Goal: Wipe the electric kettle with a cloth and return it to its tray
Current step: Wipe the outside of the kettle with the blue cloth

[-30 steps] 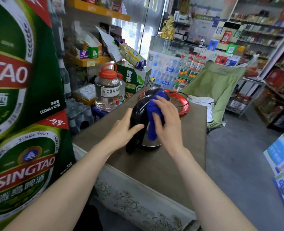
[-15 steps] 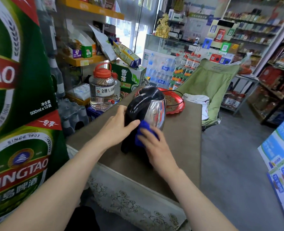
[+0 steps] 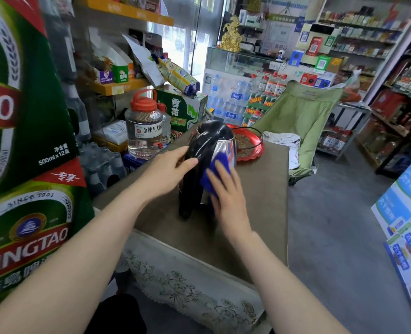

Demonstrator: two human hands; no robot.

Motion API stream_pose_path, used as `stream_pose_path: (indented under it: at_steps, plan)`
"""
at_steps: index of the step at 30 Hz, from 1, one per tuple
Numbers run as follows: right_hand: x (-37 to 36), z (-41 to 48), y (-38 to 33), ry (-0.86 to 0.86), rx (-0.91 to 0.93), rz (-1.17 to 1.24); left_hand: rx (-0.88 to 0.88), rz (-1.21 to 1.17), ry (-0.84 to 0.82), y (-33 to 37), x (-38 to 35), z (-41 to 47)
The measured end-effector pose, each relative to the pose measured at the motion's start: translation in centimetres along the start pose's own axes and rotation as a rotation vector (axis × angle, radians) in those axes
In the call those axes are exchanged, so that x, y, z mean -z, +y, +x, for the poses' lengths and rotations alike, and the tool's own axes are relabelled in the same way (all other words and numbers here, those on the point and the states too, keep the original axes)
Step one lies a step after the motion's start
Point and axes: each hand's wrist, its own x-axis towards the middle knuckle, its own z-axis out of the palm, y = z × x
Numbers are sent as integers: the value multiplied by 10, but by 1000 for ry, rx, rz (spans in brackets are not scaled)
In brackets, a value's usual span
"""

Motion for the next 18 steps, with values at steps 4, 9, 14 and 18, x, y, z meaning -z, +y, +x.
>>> stream_pose_path:
  at_steps: [4, 9, 14, 18]
  plan:
    - [-3, -35, 6, -90, -5, 37, 51, -107, 25, -4, -5, -2]
    - [42, -3, -42, 161, -421, 552, 144, -192, 452, 11, -29, -35]
    - [55, 18, -87, 34, -356, 666, 358, -771, 139, 18, -40, -61]
    - [59, 18, -80, 66, -561, 699, 452, -860, 369, 14, -30, -73]
